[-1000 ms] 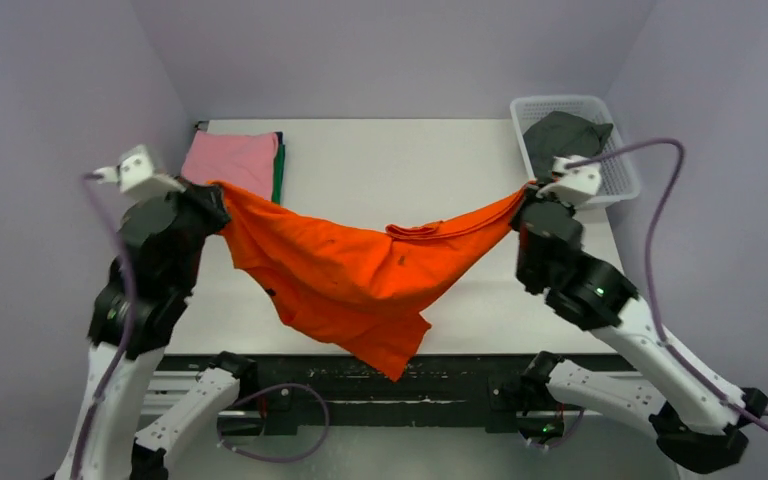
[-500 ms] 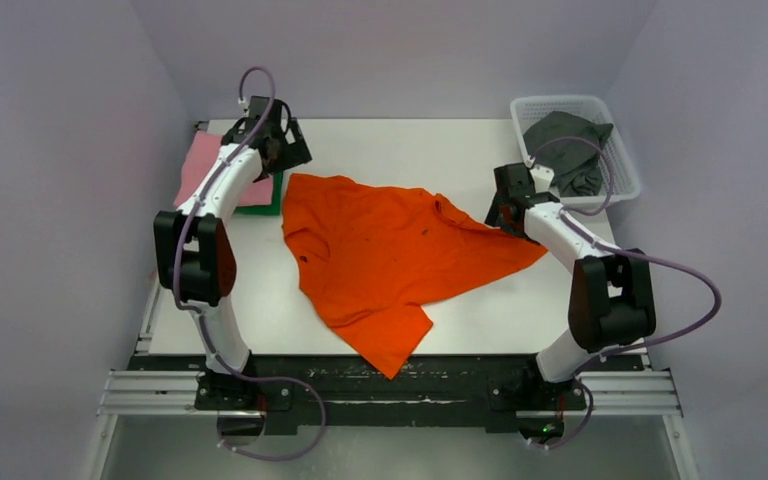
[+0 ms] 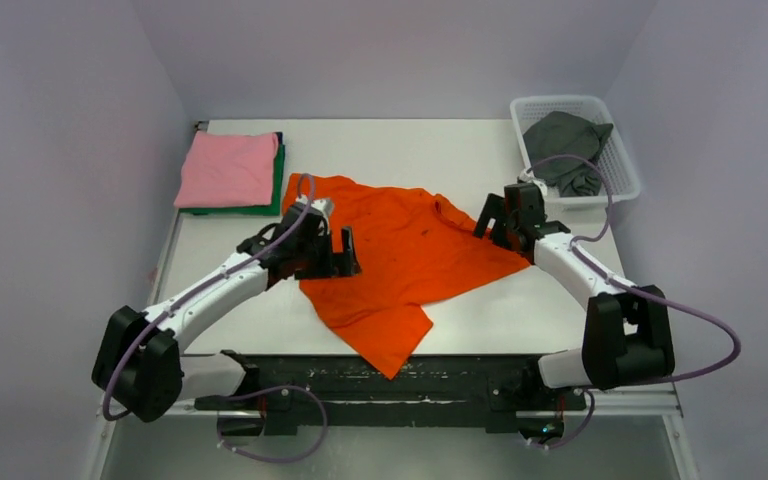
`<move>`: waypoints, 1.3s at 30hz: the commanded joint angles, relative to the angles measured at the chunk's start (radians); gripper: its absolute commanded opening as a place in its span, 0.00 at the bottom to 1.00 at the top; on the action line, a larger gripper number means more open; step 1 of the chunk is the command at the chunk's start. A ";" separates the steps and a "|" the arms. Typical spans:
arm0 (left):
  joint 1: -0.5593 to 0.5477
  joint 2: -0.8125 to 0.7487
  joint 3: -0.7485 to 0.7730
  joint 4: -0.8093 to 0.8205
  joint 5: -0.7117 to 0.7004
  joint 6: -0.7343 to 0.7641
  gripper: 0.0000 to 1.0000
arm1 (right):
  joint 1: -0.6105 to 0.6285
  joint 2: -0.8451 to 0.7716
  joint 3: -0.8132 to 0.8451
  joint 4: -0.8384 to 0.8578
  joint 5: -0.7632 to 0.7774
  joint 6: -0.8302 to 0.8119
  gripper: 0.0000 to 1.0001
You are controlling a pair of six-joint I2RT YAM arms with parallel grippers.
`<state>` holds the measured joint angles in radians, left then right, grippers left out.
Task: Fold and stack the t-shirts
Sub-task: Flatten out the tshirt
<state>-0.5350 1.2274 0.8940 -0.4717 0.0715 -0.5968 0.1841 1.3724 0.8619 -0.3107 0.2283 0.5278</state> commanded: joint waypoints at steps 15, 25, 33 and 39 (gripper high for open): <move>0.184 0.793 0.484 -0.018 0.243 -0.034 1.00 | 0.320 0.228 -0.111 0.222 -0.190 0.144 0.85; 0.201 0.731 0.645 -0.175 0.163 0.015 1.00 | 0.507 0.090 0.018 0.018 0.086 0.213 0.92; 0.115 0.072 0.100 -0.174 -0.149 -0.051 1.00 | 0.461 -0.226 -0.119 -0.158 0.201 0.260 0.97; 0.061 -0.120 -0.211 -0.166 -0.156 -0.181 1.00 | 0.353 -0.431 -0.302 -0.190 0.133 0.280 0.97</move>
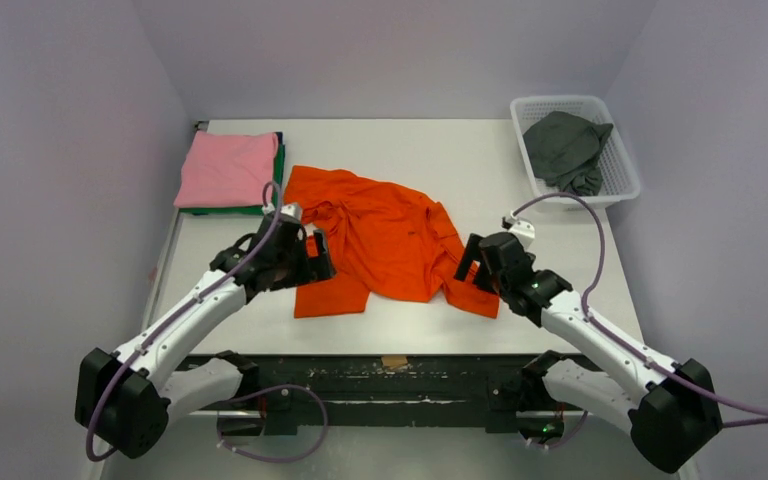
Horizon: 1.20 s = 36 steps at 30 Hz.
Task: Fold and stack the t-shirts
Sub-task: Flatten out the tshirt
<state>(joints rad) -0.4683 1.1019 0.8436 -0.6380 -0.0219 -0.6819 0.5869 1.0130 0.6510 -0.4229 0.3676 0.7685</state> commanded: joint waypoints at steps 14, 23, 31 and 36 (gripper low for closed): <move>-0.004 0.245 -0.215 0.152 -0.038 -0.176 0.68 | -0.070 -0.002 -0.196 -0.005 -0.071 0.069 0.86; -0.030 0.233 -0.252 0.174 0.026 -0.180 0.00 | -0.071 -0.007 -0.232 0.020 -0.089 0.091 0.79; -0.035 0.040 -0.297 0.112 -0.044 -0.193 0.00 | -0.071 0.068 -0.239 0.045 -0.127 0.097 0.59; -0.035 -0.038 -0.313 0.093 -0.053 -0.198 0.00 | -0.067 0.073 -0.256 0.046 -0.161 0.069 0.26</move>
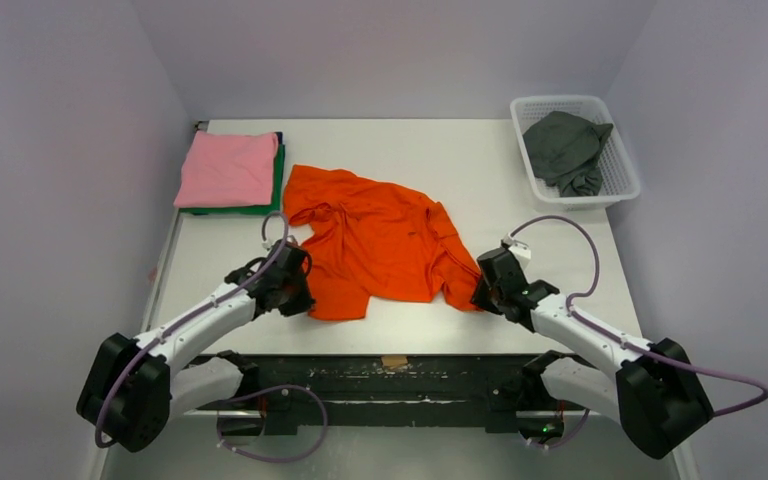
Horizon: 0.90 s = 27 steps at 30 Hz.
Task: Fold and stack the t-shirts
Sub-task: Flatten out the tshirt
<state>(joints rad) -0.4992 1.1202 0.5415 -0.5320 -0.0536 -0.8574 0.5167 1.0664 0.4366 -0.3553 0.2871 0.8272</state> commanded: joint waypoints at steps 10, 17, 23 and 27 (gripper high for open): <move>-0.007 -0.379 0.218 -0.171 -0.100 0.053 0.00 | 0.004 -0.274 0.151 -0.044 -0.030 -0.089 0.00; -0.007 -0.503 0.642 -0.301 -0.166 0.187 0.00 | 0.003 -0.452 0.445 -0.065 0.027 -0.148 0.00; -0.008 -0.442 1.121 -0.368 -0.103 0.340 0.00 | 0.003 -0.466 0.784 -0.122 -0.001 -0.239 0.00; -0.009 -0.327 1.502 -0.462 -0.032 0.423 0.00 | 0.003 -0.419 0.990 -0.159 -0.107 -0.288 0.00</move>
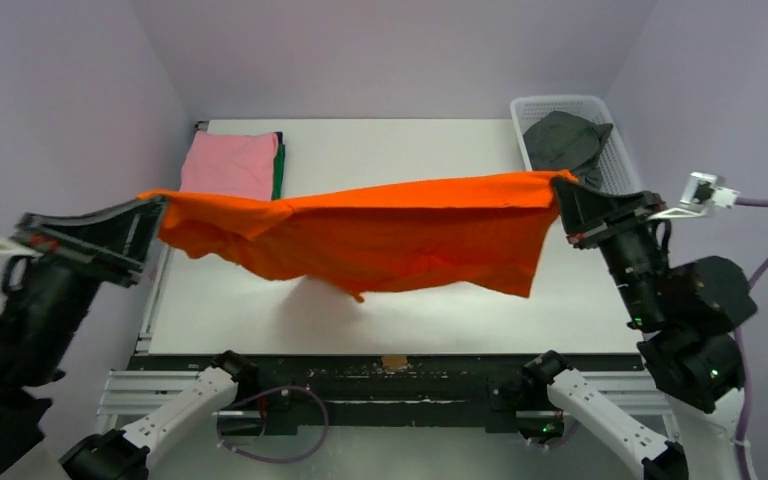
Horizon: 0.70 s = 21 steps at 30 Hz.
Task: Fold and stack the t-shirts
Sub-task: Flatten out the tshirt
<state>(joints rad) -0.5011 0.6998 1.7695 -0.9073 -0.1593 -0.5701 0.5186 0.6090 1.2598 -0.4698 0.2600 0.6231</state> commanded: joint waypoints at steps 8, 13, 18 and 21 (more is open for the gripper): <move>-0.006 0.223 0.649 -0.144 0.193 0.217 0.00 | 0.001 0.045 0.360 -0.084 -0.155 -0.126 0.00; -0.004 0.183 0.599 -0.097 0.230 0.220 0.00 | 0.000 0.000 0.337 -0.080 -0.184 -0.127 0.00; -0.005 0.118 0.486 -0.075 0.288 0.217 0.00 | 0.001 -0.036 0.280 -0.091 -0.217 -0.116 0.00; -0.005 0.086 0.383 -0.049 0.234 0.222 0.00 | 0.001 -0.077 0.206 -0.056 -0.179 -0.101 0.00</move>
<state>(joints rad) -0.5045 0.8299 2.2406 -1.0172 0.0975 -0.3733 0.5198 0.5678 1.5375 -0.5648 0.0624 0.5224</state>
